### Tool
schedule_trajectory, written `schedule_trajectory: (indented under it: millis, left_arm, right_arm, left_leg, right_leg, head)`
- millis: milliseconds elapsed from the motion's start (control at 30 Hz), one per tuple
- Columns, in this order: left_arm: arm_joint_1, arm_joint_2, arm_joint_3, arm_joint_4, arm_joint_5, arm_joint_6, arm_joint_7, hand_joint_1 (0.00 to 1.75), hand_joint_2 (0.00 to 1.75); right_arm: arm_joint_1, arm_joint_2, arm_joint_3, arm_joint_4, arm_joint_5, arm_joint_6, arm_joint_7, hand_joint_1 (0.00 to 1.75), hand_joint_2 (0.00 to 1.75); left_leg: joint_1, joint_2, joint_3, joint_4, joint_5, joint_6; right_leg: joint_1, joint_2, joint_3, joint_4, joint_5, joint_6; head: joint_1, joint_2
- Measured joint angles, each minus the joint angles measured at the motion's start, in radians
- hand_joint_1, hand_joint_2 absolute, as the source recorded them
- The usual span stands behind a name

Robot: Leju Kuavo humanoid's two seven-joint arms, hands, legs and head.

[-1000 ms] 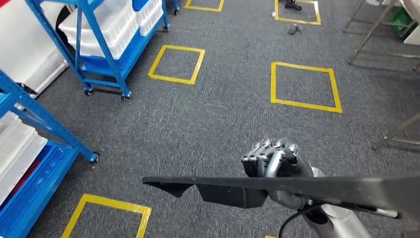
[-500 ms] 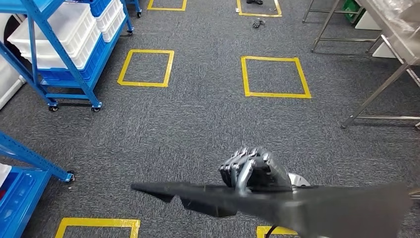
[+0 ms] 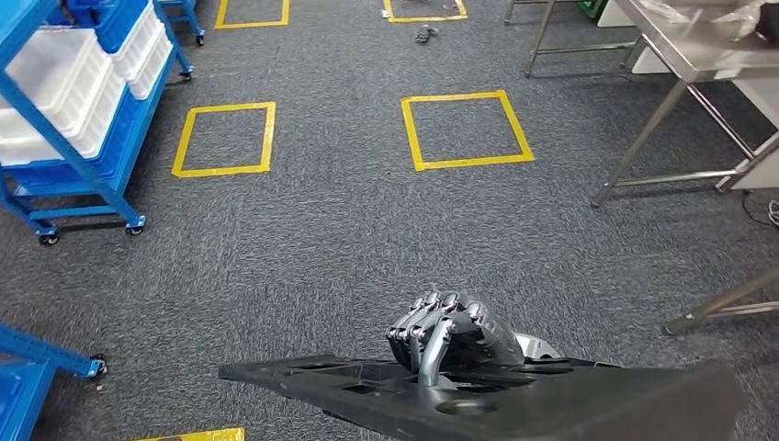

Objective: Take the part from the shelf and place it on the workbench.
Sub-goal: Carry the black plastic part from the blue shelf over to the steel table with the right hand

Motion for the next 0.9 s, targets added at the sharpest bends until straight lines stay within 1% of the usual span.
schedule_trajectory:
  millis: [33,67,100,133,167,200,233,267,300,333,367,400,433,467,500,533,567,600,633,667,700,733,767,800,833,867,900]
  left_arm:
    - [0.001,0.001,0.000,0.000,0.002,-0.004,0.001,0.00,0.00]
    - [0.002,0.003,0.001,0.000,0.004,-0.008,0.002,0.00,0.00]
    - [0.004,0.004,0.002,0.000,0.006,-0.010,0.003,0.00,0.00]
    - [0.005,0.006,0.003,0.000,0.008,-0.011,0.003,0.00,0.00]
    - [0.006,0.007,0.003,0.000,0.010,-0.011,0.003,0.00,0.00]
    - [0.006,0.007,0.004,0.000,0.011,-0.012,0.003,0.00,0.00]
    - [0.006,0.008,0.004,0.000,0.011,-0.012,0.003,0.00,0.00]
    - [0.006,0.008,0.004,0.000,0.010,-0.012,0.003,0.00,0.00]
    - [0.005,0.008,0.004,0.000,0.009,-0.012,0.004,0.00,0.00]
    - [0.005,0.008,0.004,0.000,0.008,-0.012,0.005,0.00,0.00]
    - [0.005,0.008,0.004,0.000,0.008,-0.012,0.006,0.00,0.00]
    - [0.004,0.008,0.004,0.000,0.008,-0.012,0.007,0.00,0.00]
    - [0.003,0.008,0.004,0.000,0.009,-0.012,0.008,0.00,0.00]
    - [0.001,0.008,0.004,0.000,0.009,-0.011,0.008,0.00,0.00]
    - [-0.001,0.007,0.004,0.000,0.010,-0.010,0.008,0.00,0.00]
    - [-0.001,0.007,0.004,0.000,0.012,-0.009,0.007,0.00,0.00]
    - [0.001,0.007,0.004,0.000,0.013,-0.008,0.007,0.00,0.00]
    - [0.004,0.007,0.004,0.000,0.015,-0.007,0.006,0.00,0.00]
    - [0.006,0.007,0.004,0.000,0.015,-0.007,0.006,0.00,0.00]
    - [0.007,0.007,0.005,0.000,0.015,-0.007,0.006,0.00,0.00]
    - [0.007,0.007,0.005,0.000,0.014,-0.007,0.006,0.00,0.00]
    - [0.007,0.007,0.005,0.000,0.014,-0.007,0.006,0.00,0.00]
    - [0.006,0.006,0.005,0.000,0.013,-0.008,0.006,0.00,0.00]
    - [0.006,0.005,0.005,0.000,0.012,-0.008,0.007,0.00,0.00]
    - [0.006,0.004,0.005,0.000,0.011,-0.009,0.008,0.00,0.00]
    - [0.007,0.003,0.005,0.000,0.009,-0.010,0.010,0.00,0.00]
    - [0.007,0.001,0.005,0.000,0.008,-0.011,0.013,0.00,0.00]
  right_arm:
    - [0.000,0.007,0.000,0.000,0.002,0.003,0.002,1.75,1.75]
    - [0.000,0.013,-0.001,0.000,0.004,0.006,0.003,1.75,1.75]
    - [0.001,0.018,-0.001,0.000,0.007,0.009,0.004,1.75,1.75]
    - [0.002,0.021,-0.001,0.000,0.010,0.012,0.005,1.75,1.75]
    - [0.003,0.023,-0.001,0.000,0.014,0.015,0.006,1.75,1.75]
    - [0.003,0.025,-0.001,0.000,0.018,0.018,0.006,1.75,1.75]
    - [0.004,0.027,-0.001,0.000,0.021,0.019,0.007,1.75,1.75]
    - [0.004,0.029,-0.001,0.000,0.023,0.019,0.007,1.75,1.75]
    - [0.004,0.031,-0.001,0.000,0.024,0.018,0.007,1.75,1.75]
    - [0.004,0.031,-0.001,0.000,0.025,0.018,0.007,1.75,1.75]
    - [0.004,0.031,-0.002,0.000,0.025,0.018,0.008,1.75,1.75]
    - [0.004,0.032,-0.002,0.000,0.025,0.019,0.008,1.75,1.75]
    - [0.004,0.032,-0.003,0.000,0.025,0.019,0.009,1.75,1.75]
    - [0.004,0.032,-0.004,0.000,0.025,0.019,0.010,1.75,1.75]
    - [0.004,0.033,-0.004,0.000,0.025,0.019,0.012,1.75,1.75]
    - [0.004,0.034,-0.004,0.000,0.025,0.020,0.014,1.75,1.75]
    - [0.005,0.035,-0.005,0.000,0.025,0.020,0.015,1.75,1.75]
    - [0.007,0.036,-0.005,0.000,0.025,0.020,0.015,1.75,1.75]
    - [0.009,0.036,-0.005,0.000,0.025,0.019,0.015,1.75,1.75]
    - [0.010,0.037,-0.005,0.000,0.025,0.019,0.016,1.75,1.75]
    - [0.011,0.037,-0.006,0.000,0.024,0.019,0.017,1.75,1.75]
    - [0.011,0.037,-0.007,-0.001,0.024,0.017,0.019,1.75,1.75]
    - [0.010,0.038,-0.008,-0.002,0.024,0.015,0.022,1.75,1.75]
    - [0.010,0.040,-0.008,-0.003,0.024,0.011,0.026,1.75,1.75]
    - [0.010,0.043,-0.009,-0.006,0.025,0.007,0.031,1.75,1.75]
    - [0.010,0.046,-0.009,-0.010,0.027,0.003,0.036,1.75,1.75]
    - [0.010,0.048,-0.009,-0.014,0.029,0.000,0.041,1.75,1.75]
  left_leg:
    - [0.001,-0.024,-0.021,0.048,-0.028,-0.002]
    - [0.002,-0.044,-0.052,0.114,-0.060,-0.003]
    - [0.002,-0.054,-0.088,0.183,-0.088,-0.004]
    - [0.002,-0.058,-0.117,0.235,-0.100,-0.005]
    - [0.002,-0.060,-0.132,0.253,-0.092,-0.006]
    - [0.003,-0.061,-0.127,0.229,-0.063,-0.005]
    - [0.004,-0.068,-0.105,0.170,-0.022,-0.005]
    - [0.006,-0.086,-0.076,0.100,0.013,-0.004]
    - [0.007,-0.104,-0.050,0.039,0.037,-0.002]
    - [0.007,-0.118,-0.034,0.000,0.048,0.000]
    - [0.006,-0.125,-0.028,-0.014,0.047,0.003]
    - [0.004,-0.119,-0.027,-0.017,0.047,0.008]
    - [0.004,-0.109,-0.026,-0.020,0.050,0.015]
    - [0.004,-0.099,-0.024,-0.025,0.053,0.022]
    - [0.004,-0.090,-0.022,-0.031,0.057,0.029]
    - [0.005,-0.079,-0.020,-0.035,0.059,0.035]
    - [0.003,-0.069,-0.019,-0.037,0.058,0.038]
    - [0.002,-0.058,-0.019,-0.037,0.057,0.040]
    - [0.001,-0.046,-0.019,-0.037,0.056,0.040]
    - [0.000,-0.034,-0.019,-0.036,0.054,0.040]
    - [0.000,-0.023,-0.018,-0.036,0.053,0.039]
    - [0.000,-0.013,-0.015,-0.036,0.051,0.038]
    - [0.000,-0.004,-0.011,-0.036,0.048,0.036]
    - [-0.002,0.004,-0.007,-0.036,0.045,0.032]
    - [-0.002,0.012,-0.003,-0.037,0.042,0.027]
    - [-0.003,0.020,0.000,-0.038,0.040,0.022]
    - [-0.003,0.029,0.003,-0.040,0.039,0.016]
  right_leg:
    - [-0.003,0.009,0.004,-0.004,0.002,-0.005]
    - [-0.002,0.020,0.005,-0.004,0.002,-0.009]
    - [-0.001,0.030,0.005,-0.003,0.002,-0.011]
    - [-0.001,0.043,0.005,-0.001,0.001,-0.012]
    - [-0.001,0.055,0.006,0.001,0.000,-0.012]
    - [-0.001,0.069,0.007,0.004,-0.002,-0.011]
    - [-0.002,0.081,0.008,0.008,-0.005,-0.009]
    - [-0.004,0.093,0.008,0.012,-0.008,-0.005]
    - [-0.004,0.105,0.006,0.018,-0.011,-0.001]
    - [-0.004,0.115,0.002,0.023,-0.013,0.004]
    - [-0.005,0.124,-0.001,0.025,-0.014,0.010]
    - [-0.006,0.133,-0.005,0.025,-0.012,0.016]
    - [-0.008,0.137,-0.006,0.024,-0.011,0.022]
    - [-0.008,0.125,-0.008,0.028,-0.015,0.028]
    - [-0.008,0.103,-0.016,0.046,-0.028,0.033]
    - [-0.008,0.074,-0.034,0.084,-0.052,0.038]
    - [-0.009,0.046,-0.062,0.142,-0.084,0.042]
    - [-0.011,0.031,-0.097,0.210,-0.115,0.047]
    - [-0.013,0.024,-0.126,0.266,-0.135,0.050]
    - [-0.014,0.021,-0.141,0.292,-0.136,0.051]
    - [-0.014,0.019,-0.135,0.279,-0.118,0.051]
    - [-0.013,0.011,-0.106,0.223,-0.085,0.049]
    - [-0.011,-0.006,-0.066,0.147,-0.053,0.045]
    - [-0.006,-0.027,-0.030,0.080,-0.029,0.039]
    - [-0.001,-0.043,-0.004,0.031,-0.016,0.032]
    - [0.004,-0.051,0.004,0.011,-0.015,0.026]
    - [0.008,-0.045,0.004,0.009,-0.016,0.021]
  head:
    - [-0.001,0.000]
    - [-0.001,0.000]
    - [-0.002,0.000]
    - [-0.002,0.000]
    - [-0.002,0.000]
    - [-0.002,0.000]
    - [-0.002,0.000]
    - [-0.002,0.000]
    - [-0.002,0.000]
    - [-0.002,0.000]
    - [-0.002,0.000]
    - [-0.002,0.000]
    - [-0.002,0.000]
    - [-0.001,0.000]
    - [0.001,0.000]
    - [0.003,0.000]
    - [0.005,0.000]
    - [0.006,0.000]
    - [0.006,0.000]
    - [0.006,0.000]
    - [0.006,0.000]
    - [0.007,0.000]
    - [0.007,0.000]
    - [0.006,0.000]
    - [0.007,0.000]
    - [0.006,0.000]
    - [0.006,0.000]
